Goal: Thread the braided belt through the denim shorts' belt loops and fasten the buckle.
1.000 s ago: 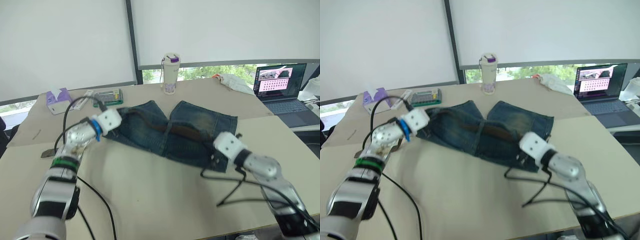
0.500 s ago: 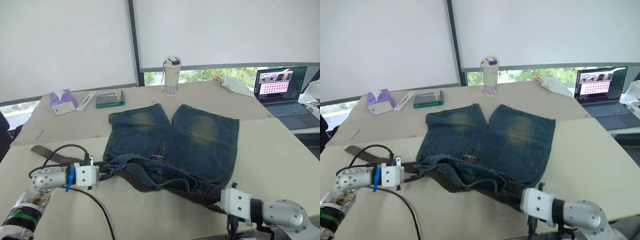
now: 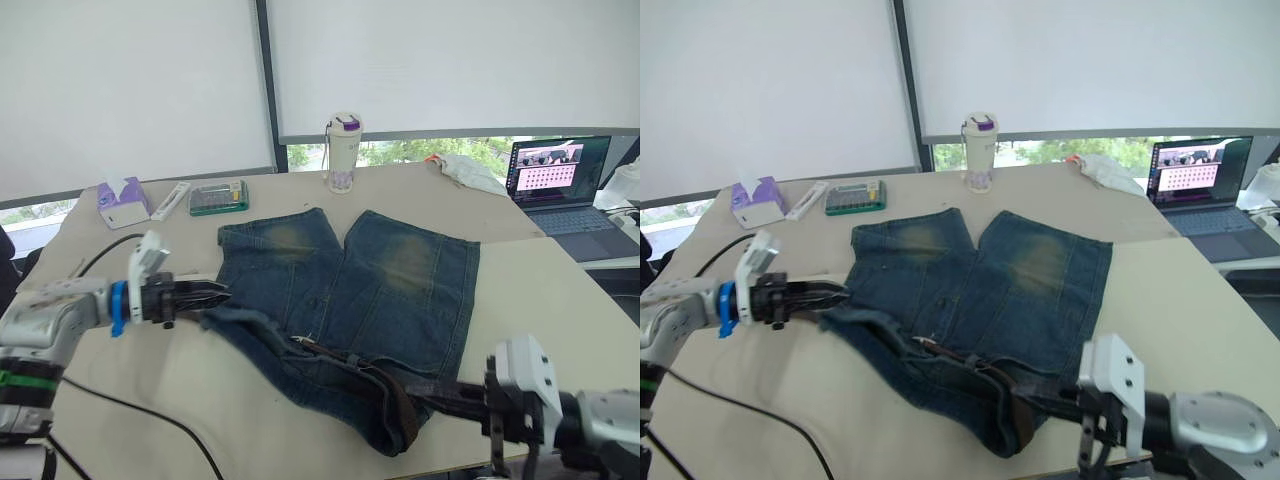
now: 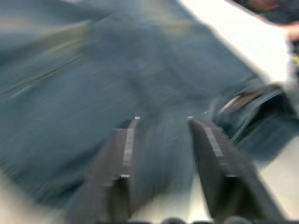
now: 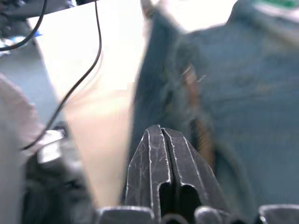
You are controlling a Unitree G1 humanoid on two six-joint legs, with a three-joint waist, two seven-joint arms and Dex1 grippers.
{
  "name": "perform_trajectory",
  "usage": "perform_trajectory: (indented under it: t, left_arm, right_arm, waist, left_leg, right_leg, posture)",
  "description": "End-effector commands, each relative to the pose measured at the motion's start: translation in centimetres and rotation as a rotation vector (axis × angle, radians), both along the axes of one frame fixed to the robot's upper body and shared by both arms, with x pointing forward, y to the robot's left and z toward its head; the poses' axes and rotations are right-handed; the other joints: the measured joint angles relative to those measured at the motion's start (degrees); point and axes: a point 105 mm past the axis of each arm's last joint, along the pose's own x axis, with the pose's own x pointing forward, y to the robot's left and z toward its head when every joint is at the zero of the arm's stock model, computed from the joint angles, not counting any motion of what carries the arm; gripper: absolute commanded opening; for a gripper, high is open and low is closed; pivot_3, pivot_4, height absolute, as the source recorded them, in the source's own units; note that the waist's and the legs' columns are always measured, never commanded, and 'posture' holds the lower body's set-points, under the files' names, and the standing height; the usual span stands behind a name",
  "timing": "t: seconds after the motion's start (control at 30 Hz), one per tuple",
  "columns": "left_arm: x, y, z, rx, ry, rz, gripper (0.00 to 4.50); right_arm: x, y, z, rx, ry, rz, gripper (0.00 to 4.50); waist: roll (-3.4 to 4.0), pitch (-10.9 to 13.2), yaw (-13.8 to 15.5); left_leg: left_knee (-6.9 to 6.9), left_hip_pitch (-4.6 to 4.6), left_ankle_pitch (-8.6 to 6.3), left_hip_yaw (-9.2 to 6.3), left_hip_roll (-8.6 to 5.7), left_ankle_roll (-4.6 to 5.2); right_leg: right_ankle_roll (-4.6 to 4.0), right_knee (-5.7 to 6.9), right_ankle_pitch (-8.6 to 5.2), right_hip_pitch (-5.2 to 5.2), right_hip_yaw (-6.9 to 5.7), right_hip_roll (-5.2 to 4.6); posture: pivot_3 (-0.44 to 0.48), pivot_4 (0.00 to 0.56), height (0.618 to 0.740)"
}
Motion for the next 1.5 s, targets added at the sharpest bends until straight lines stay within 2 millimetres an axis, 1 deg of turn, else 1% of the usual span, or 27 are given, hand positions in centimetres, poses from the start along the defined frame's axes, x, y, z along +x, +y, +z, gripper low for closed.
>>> perform_trajectory:
  t: [0.03, 0.07, 0.13, 0.2, 0.23, 0.27, 0.3, 0.37, 0.43, 0.47, 0.57, 0.63, 0.7, 0.8, 0.83, 0.93, 0.97, 1.07, 1.1, 1.17, 1.2, 1.23, 1.27, 1.3, 1.37, 1.43, 1.5]
  left_arm:
    - [-0.6, -0.9, 0.8, 0.01, 0.018, -0.083, 0.2]
    - [-1.2, -0.9, 0.9, 0.013, 0.042, -0.121, 0.08]
    - [-1.2, -0.4, 0.5, 0.051, 0.043, -0.128, 0.08]
    - [0.8, 0.1, 0.0, 0.104, -0.03, -0.034, 0.08]
    - [1.7, 0.3, -0.9, 0.183, -0.082, -0.005, 0.08]
    - [2.3, 0.4, -1.5, 0.24, -0.119, 0.007, 0.08]
    - [2.6, 0.7, -2.7, 0.328, -0.145, -0.001, 0.08]
    - [2.6, 1.4, -4.7, 0.451, -0.142, -0.027, 0.08]
    - [2.5, 2.2, -6.2, 0.535, -0.136, -0.043, 0.08]
    - [2.4, 2.5, -6.8, 0.569, -0.138, -0.051, 0.08]
    - [-0.1, 2.7, -10.4, 0.686, -0.039, -0.149, 0.08]
    - [-2.1, 1.3, -11.4, 0.657, 0.008, -0.232, 0.08]
    - [-3.7, -0.7, -11.7, 0.585, 0.046, -0.287, 0.08]
    - [-5.7, -3.7, -11.5, 0.475, 0.087, -0.357, 0.08]
    - [-6.1, -4.8, -11.4, 0.433, 0.095, -0.365, 0.08]
    - [-6.5, -7.2, -10.9, 0.352, 0.093, -0.367, 0.0]
    - [-6.5, -7.7, -10.8, 0.334, 0.086, -0.365, 0.0]
    - [-6.1, -8.7, -9.7, 0.251, 0.066, -0.321, 0.0]
    - [-5.3, -8.3, -8.5, 0.193, 0.061, -0.238, 0.25]
    - [-5.0, -6.3, -6.5, 0.136, 0.047, -0.109, 0.74]
    - [-4.9, -5.4, -6.0, 0.123, 0.043, -0.049, 1.13]
    - [-4.8, -3.8, -5.4, 0.112, 0.044, 0.056, 1.55]
    - [-4.7, -2.1, -5.0, 0.108, 0.045, 0.163, 1.84]
    - [-4.7, 0.0, -4.6, 0.101, 0.044, 0.299, 2.17]
    - [-5.2, 3.2, -4.1, 0.085, 0.051, 0.5, 2.87]
    - [-5.9, 6.4, -4.1, 0.075, 0.065, 0.712, 3.56]
    - [-6.9, 8.6, -4.4, 0.081, 0.077, 0.852, 4.26]
  right_arm:
    - [2.8, -0.5, -2.3, -0.164, -0.031, -0.124, 0.0]
    - [3.5, -0.8, -3.1, -0.215, -0.036, -0.147, 0.0]
    - [4.0, -1.4, -5.2, -0.349, -0.045, -0.151, 0.0]
    - [3.8, -1.5, -6.9, -0.432, -0.036, -0.111, 0.0]
    - [3.6, -1.2, -7.1, -0.431, -0.024, -0.089, 0.0]
    - [3.5, -1.0, -7.3, -0.428, -0.018, -0.074, 0.0]
    - [3.6, -0.7, -7.2, -0.438, -0.015, -0.061, 0.0]
    - [3.9, -0.5, -6.9, -0.448, -0.017, -0.055, 0.0]
    - [4.0, -0.6, -6.9, -0.471, -0.016, -0.045, 0.0]
    - [3.9, -0.7, -6.9, -0.487, -0.015, -0.036, 0.0]
    - [5.1, -2.4, -7.2, -0.608, -0.049, -0.087, 0.0]
    - [5.5, -3.3, -7.2, -0.66, -0.067, -0.117, 0.0]
    - [5.5, -3.6, -7.0, -0.659, -0.061, -0.128, 0.0]
    - [5.4, -3.7, -5.8, -0.593, -0.041, -0.142, 0.0]
    - [5.5, -3.7, -5.0, -0.554, -0.042, -0.147, 0.0]
    - [5.5, -3.4, -2.7, -0.441, -0.059, -0.14, 0.98]
    - [5.3, -3.1, -2.2, -0.407, -0.067, -0.127, 1.22]
    - [4.8, -1.6, -0.9, -0.258, -0.074, -0.084, 2.28]
    - [4.6, -0.5, -0.3, -0.193, -0.094, -0.052, 2.62]
    - [4.2, 1.5, 0.7, -0.075, -0.115, -0.001, 3.22]
    - [4.2, 2.0, 0.9, -0.045, -0.118, 0.005, 3.62]
    - [4.5, 2.6, 1.1, -0.013, -0.126, 0.0, 4.07]
    - [4.9, 3.1, 1.1, 0.002, -0.133, -0.007, 4.34]
    - [5.2, 3.7, 1.0, 0.015, -0.136, -0.001, 4.5]
    - [5.5, 4.7, 1.0, 0.035, -0.145, 0.015, 4.5]
    - [5.7, 5.6, 1.1, 0.058, -0.15, 0.047, 4.5]
    - [5.7, 6.5, 1.1, 0.048, -0.173, 0.097, 4.5]
  waist:
    - [0.01, 0.0, -0.11]
    - [0.01, 0.0, -0.51]
    - [0.06, -0.01, -0.72]
    - [0.09, -0.02, -0.6]
    - [0.09, -0.02, -0.29]
    - [0.08, -0.02, -0.07]
    - [0.1, -0.04, 0.03]
    - [0.1, -0.04, 0.1]
    - [0.08, -0.05, 0.08]
    - [0.07, -0.05, 0.07]
    - [0.15, -0.09, 0.04]
    - [0.29, -0.27, 0.12]
    - [0.38, -0.35, 0.16]
    - [0.49, -0.37, 0.21]
    - [0.53, -0.38, 0.24]
    - [0.46, -0.31, 0.45]
    - [0.43, -0.3, 0.46]
    - [0.26, -0.19, 0.49]
    - [0.25, -0.17, 0.45]
    - [0.12, -0.07, 0.1]
    - [0.12, -0.07, -0.09]
    - [0.16, -0.1, -0.34]
    - [0.17, -0.12, -0.48]
    - [0.21, -0.14, -0.94]
    - [0.3, -0.16, -0.84]
    - [0.32, -0.16, -0.67]
    - [0.29, -0.16, -0.16]
  left_leg:
    - [-0.02, -0.04, -0.02, -0.04, 0.0, -0.04]
    - [-0.02, -0.08, -0.02, -0.05, 0.0, -0.06]
    - [-0.04, -0.12, -0.01, 0.02, -0.07, -0.11]
    - [-0.04, -0.24, 0.1, 0.19, -0.27, -0.31]
    - [-0.02, -0.34, 0.18, 0.26, -0.32, -0.44]
    - [0.0, -0.42, 0.32, 0.3, -0.34, -0.69]
    - [0.01, -0.52, 0.34, 0.34, -0.27, -0.72]
    - [0.0, -0.58, 0.31, 0.36, -0.05, -0.67]
    - [0.0, -0.58, 0.22, 0.34, -0.02, -0.52]
    - [0.0, -0.58, 0.21, 0.34, 0.0, -0.49]
    - [0.0, -0.65, 0.18, 0.35, 0.02, -0.44]
    - [0.0, -0.61, 0.13, 0.31, 0.03, -0.35]
    - [0.0, -0.54, 0.09, 0.32, 0.02, -0.29]
    - [0.0, -0.53, 0.01, 0.34, -0.01, -0.14]
    - [0.02, -0.47, -0.01, 0.34, -0.04, -0.12]
    - [0.03, -0.52, -0.03, 0.33, -0.08, -0.08]
    - [0.04, -0.52, -0.03, 0.33, -0.08, -0.08]
    - [0.03, -0.42, -0.03, 0.27, 0.05, -0.07]
    - [0.03, -0.38, -0.04, 0.23, 0.1, -0.08]
    - [0.01, -0.35, -0.04, 0.19, 0.09, -0.08]
    - [0.0, -0.33, -0.04, 0.16, 0.16, -0.08]
    - [0.01, -0.29, -0.04, 0.13, 0.21, -0.11]
    - [-0.01, -0.31, -0.02, 0.13, 0.2, -0.15]
    - [-0.02, -0.33, -0.01, 0.17, 0.23, -0.17]
    - [-0.1, -0.33, -0.01, 0.2, 0.27, -0.4]
    - [-0.11, -0.33, -0.01, 0.2, 0.25, -0.44]
    - [-0.09, -0.33, 0.0, 0.18, 0.19, -0.49]
  right_leg:
    - [-0.01, 0.0, -0.01, -0.01, 0.01, 0.01]
    - [-0.02, -0.01, -0.01, -0.04, 0.0, 0.02]
    - [-0.05, 0.01, -0.04, -0.18, 0.0, 0.04]
    - [-0.08, 0.14, -0.05, -0.55, 0.07, 0.01]
    - [-0.08, 0.18, -0.05, -0.68, 0.05, -0.01]
    - [-0.11, 0.18, -0.03, -0.76, 0.01, -0.04]
    - [-0.21, 0.16, 0.04, -0.82, 0.03, -0.04]
    - [-0.23, 0.16, 0.07, -0.8, 0.1, -0.04]
    - [-0.24, 0.14, 0.08, -0.82, 0.13, -0.02]
    - [-0.24, 0.14, 0.08, -0.83, 0.11, 0.01]
    - [-0.24, 0.14, 0.08, -0.92, 0.05, 0.02]
    - [-0.23, 0.12, 0.07, -0.87, 0.1, -0.03]
    - [-0.17, 0.1, 0.04, -0.77, 0.15, -0.06]
    - [0.08, 0.13, -0.11, -0.59, 0.2, -0.07]
    - [0.07, 0.14, -0.11, -0.58, 0.22, -0.09]
    - [0.06, 0.14, -0.1, -0.46, 0.29, -0.11]
    - [0.06, 0.13, -0.1, -0.43, 0.3, -0.1]
    - [0.05, 0.09, -0.1, -0.23, 0.24, 0.0]
    - [0.06, 0.06, -0.1, -0.17, 0.18, 0.03]
    - [0.05, 0.06, -0.1, -0.17, 0.18, 0.01]
    - [0.05, 0.09, -0.1, -0.27, 0.17, 0.06]
    - [-0.02, 0.12, -0.06, -0.44, 0.14, 0.07]
    - [-0.05, 0.19, -0.04, -0.68, 0.18, 0.04]
    - [-0.09, 0.2, -0.01, -0.79, 0.19, 0.05]
    - [-0.14, 0.23, 0.02, -0.93, 0.24, 0.05]
    - [-0.16, 0.2, 0.02, -0.93, 0.22, 0.05]
    - [-0.16, 0.17, 0.03, -0.88, 0.2, 0.02]
  posture:
    - [0.0, 0.15, 0.74]
    - [0.0, 0.15, 0.74]
    - [0.0, 0.15, 0.74]
    - [0.0, 0.15, 0.74]
    - [0.0, 0.15, 0.74]
    - [0.0, 0.15, 0.74]
    - [0.0, 0.15, 0.74]
    - [0.0, 0.15, 0.74]
    - [0.0, 0.15, 0.74]
    - [0.0, 0.15, 0.74]
    - [0.0, 0.15, 0.74]
    - [0.0, 0.15, 0.74]
    - [0.0, 0.15, 0.74]
    - [0.0, 0.15, 0.74]
    - [0.0, 0.15, 0.74]
    - [0.0, 0.15, 0.74]
    - [0.0, 0.15, 0.74]
    - [0.0, 0.15, 0.74]
    - [0.0, 0.15, 0.74]
    - [0.0, 0.15, 0.74]
    - [0.0, 0.15, 0.74]
    - [0.0, 0.15, 0.74]
    - [0.0, 0.15, 0.74]
    - [0.0, 0.15, 0.74]
    - [0.0, 0.15, 0.74]
    - [0.0, 0.15, 0.74]
    - [0.0, 0.15, 0.74]
